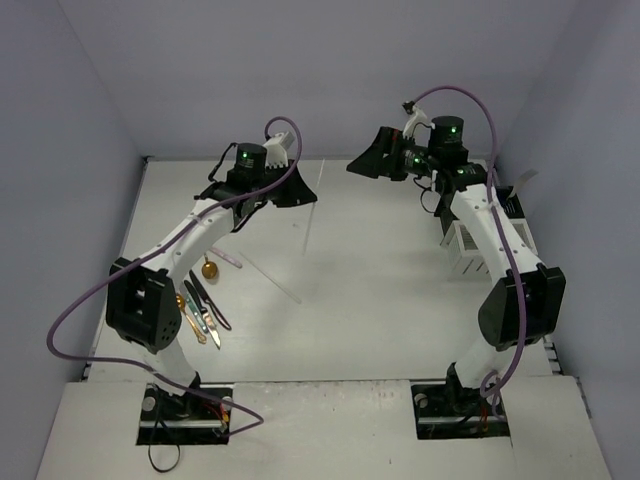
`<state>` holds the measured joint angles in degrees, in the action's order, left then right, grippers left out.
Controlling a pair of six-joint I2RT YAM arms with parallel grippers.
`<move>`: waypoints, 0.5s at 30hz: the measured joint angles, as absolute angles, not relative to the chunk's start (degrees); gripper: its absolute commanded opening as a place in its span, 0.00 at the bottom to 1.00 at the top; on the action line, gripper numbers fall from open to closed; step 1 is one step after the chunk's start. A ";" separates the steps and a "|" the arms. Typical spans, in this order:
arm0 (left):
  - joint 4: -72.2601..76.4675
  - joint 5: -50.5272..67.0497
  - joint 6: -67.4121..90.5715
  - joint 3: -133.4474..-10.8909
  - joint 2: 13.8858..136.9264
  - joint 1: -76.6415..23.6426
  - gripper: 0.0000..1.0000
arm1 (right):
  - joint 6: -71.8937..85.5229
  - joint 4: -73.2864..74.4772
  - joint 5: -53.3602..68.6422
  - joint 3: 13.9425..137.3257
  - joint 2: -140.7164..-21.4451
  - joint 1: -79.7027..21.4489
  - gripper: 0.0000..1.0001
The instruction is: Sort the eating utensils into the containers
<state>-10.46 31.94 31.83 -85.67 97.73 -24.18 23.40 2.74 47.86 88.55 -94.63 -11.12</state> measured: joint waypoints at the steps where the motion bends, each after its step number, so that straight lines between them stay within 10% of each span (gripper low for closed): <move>1: -10.38 32.19 31.94 -85.49 97.49 -24.35 0.00 | 24.39 1.91 47.98 89.02 -95.15 -11.78 0.92; 15: -8.38 34.63 33.88 -84.47 92.99 -26.00 0.00 | 32.41 -3.92 49.15 91.42 -102.27 -16.33 0.81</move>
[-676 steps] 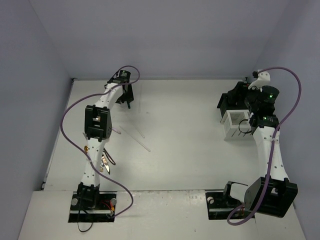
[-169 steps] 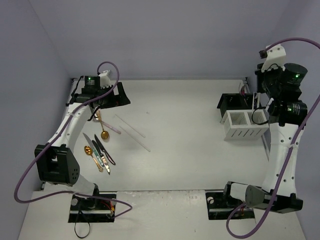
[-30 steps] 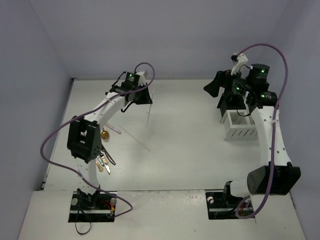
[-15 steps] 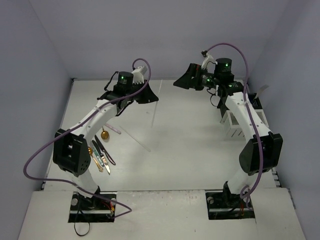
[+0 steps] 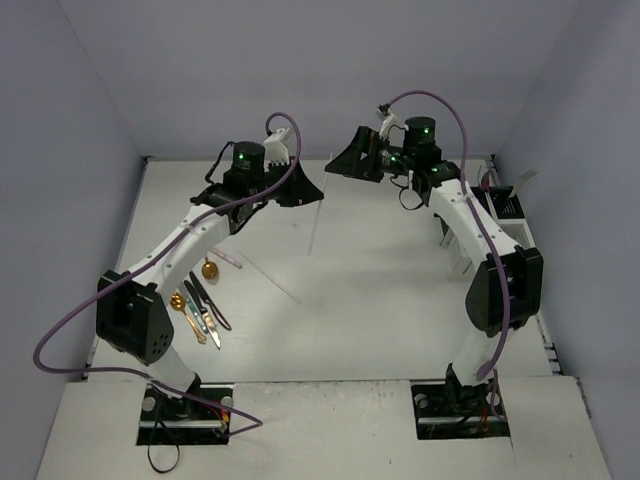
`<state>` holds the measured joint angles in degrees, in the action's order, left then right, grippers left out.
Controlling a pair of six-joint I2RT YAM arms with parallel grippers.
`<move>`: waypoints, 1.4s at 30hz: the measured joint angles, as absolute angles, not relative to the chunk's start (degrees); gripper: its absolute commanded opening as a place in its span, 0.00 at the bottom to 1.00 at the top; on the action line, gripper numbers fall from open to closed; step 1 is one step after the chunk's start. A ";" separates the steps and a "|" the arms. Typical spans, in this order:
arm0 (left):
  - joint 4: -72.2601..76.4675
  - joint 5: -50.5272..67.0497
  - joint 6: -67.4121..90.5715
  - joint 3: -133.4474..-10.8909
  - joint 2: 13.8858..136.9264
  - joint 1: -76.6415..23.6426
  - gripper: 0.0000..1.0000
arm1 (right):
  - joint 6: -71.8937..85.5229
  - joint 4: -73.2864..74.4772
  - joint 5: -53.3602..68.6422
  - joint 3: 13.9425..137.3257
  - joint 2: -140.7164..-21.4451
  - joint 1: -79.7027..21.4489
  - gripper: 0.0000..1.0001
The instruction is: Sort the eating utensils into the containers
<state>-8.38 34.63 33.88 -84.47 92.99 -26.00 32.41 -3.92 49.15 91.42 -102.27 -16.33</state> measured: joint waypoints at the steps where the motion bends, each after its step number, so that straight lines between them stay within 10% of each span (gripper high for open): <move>1: -8.38 34.67 34.04 -84.47 92.99 -26.13 0.00 | 32.71 -4.06 49.15 91.45 -102.50 -16.44 0.78; 6: -8.32 34.72 34.77 -84.47 92.99 -26.52 0.00 | 34.28 -5.24 49.28 92.07 -103.52 -17.14 0.34; 13: -8.28 34.70 34.92 -84.35 92.99 -26.99 0.00 | 36.04 -7.52 50.70 92.47 -103.96 -18.62 0.00; 15: -8.23 34.74 34.94 -84.04 92.93 -27.00 0.00 | 35.96 -7.80 50.90 92.45 -103.96 -18.87 0.00; 20: -8.85 34.45 34.63 -83.80 92.45 -27.00 0.93 | 35.87 -8.00 51.24 92.44 -103.95 -18.76 0.00; 30: -20.12 27.24 28.56 -85.59 90.17 -21.75 0.94 | 21.69 2.44 48.06 95.19 -98.23 -4.78 0.00; 42: -27.95 23.97 20.93 -83.68 89.49 -13.23 0.94 | -12.73 16.33 15.61 99.04 -75.49 11.60 0.00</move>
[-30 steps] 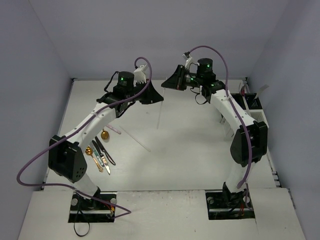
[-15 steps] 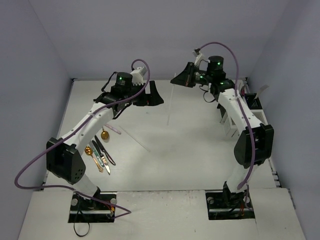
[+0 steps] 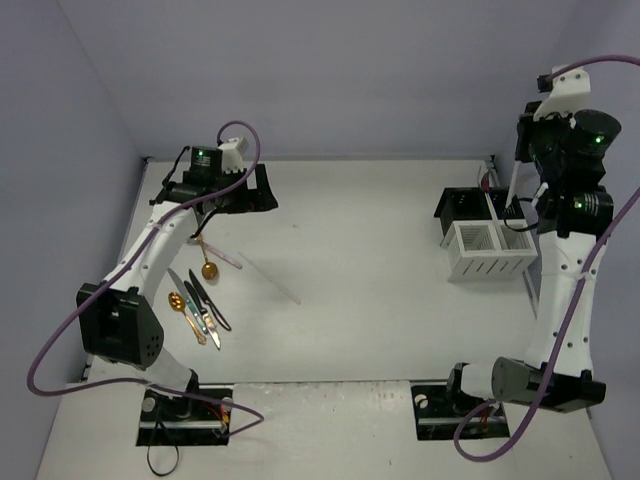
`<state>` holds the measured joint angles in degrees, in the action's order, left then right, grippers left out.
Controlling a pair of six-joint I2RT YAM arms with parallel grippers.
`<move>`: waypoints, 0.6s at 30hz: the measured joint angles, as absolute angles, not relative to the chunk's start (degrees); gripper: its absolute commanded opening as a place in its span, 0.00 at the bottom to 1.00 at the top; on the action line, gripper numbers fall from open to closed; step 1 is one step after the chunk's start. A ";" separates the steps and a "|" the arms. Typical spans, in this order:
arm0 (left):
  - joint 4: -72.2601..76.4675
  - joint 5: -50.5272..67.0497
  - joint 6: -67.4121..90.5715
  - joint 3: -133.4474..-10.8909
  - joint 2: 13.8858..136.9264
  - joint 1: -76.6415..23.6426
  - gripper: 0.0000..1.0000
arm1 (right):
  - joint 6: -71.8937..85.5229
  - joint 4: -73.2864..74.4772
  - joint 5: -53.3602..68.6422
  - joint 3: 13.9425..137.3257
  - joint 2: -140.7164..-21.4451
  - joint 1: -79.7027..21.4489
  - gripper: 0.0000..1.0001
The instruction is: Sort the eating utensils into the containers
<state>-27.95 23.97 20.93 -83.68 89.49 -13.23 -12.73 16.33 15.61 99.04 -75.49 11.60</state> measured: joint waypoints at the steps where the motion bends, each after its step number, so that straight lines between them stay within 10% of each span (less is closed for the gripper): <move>1: -28.29 23.99 20.72 -83.55 89.50 -13.40 0.94 | -14.62 16.58 13.61 98.74 -74.78 11.57 0.00; 18: -31.23 24.32 20.24 -85.51 90.55 -15.61 0.94 | -22.95 16.25 9.45 92.12 -85.51 15.62 0.00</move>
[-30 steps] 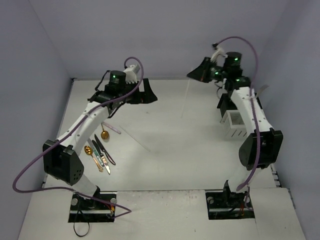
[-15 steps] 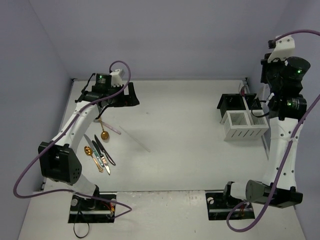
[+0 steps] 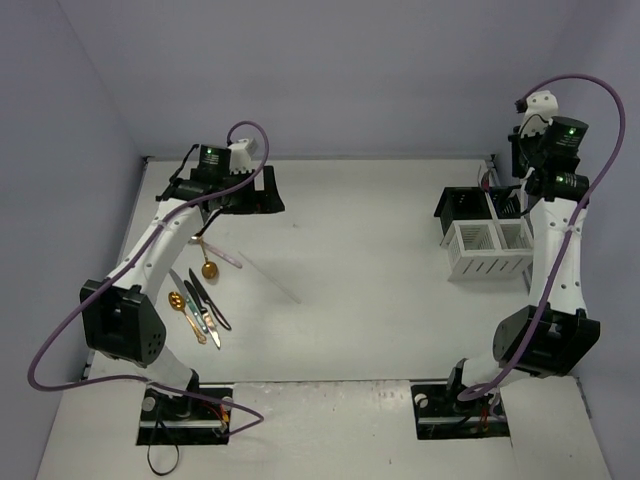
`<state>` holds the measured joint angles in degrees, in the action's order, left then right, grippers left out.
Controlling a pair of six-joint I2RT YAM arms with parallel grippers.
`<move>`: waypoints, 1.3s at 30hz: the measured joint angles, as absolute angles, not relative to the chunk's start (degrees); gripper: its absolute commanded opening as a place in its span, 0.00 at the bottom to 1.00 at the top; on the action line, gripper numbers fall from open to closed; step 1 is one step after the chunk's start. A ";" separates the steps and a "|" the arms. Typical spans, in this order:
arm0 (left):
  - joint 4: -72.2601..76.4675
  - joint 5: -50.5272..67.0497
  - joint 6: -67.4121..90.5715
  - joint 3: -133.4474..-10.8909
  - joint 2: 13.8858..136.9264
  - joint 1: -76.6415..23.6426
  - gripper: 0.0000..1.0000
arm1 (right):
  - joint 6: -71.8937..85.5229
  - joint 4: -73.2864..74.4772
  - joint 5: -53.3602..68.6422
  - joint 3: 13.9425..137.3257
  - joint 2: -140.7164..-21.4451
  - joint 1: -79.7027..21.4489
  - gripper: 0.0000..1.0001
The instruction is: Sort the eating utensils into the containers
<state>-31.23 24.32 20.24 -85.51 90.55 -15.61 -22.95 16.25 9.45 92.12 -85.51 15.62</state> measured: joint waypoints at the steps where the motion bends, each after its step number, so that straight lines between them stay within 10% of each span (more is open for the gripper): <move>1: -31.41 24.11 20.17 -85.81 90.62 -15.95 0.94 | -22.92 15.30 10.16 91.76 -85.50 16.19 0.00; 22: -32.51 22.48 14.74 -86.46 90.65 -16.93 0.94 | -17.99 -0.75 28.37 78.32 -85.47 26.26 0.02; 29: -34.31 27.17 3.25 -85.20 89.85 -16.92 0.93 | -17.48 -2.71 30.78 75.78 -84.27 26.79 0.70; 39: -42.49 26.86 -35.49 -74.44 85.60 -21.03 0.59 | -15.93 -0.78 33.97 73.40 -76.15 27.73 0.80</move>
<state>-42.49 26.86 -35.49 -74.44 85.60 -21.03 -15.93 -0.78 33.97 73.40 -76.15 27.73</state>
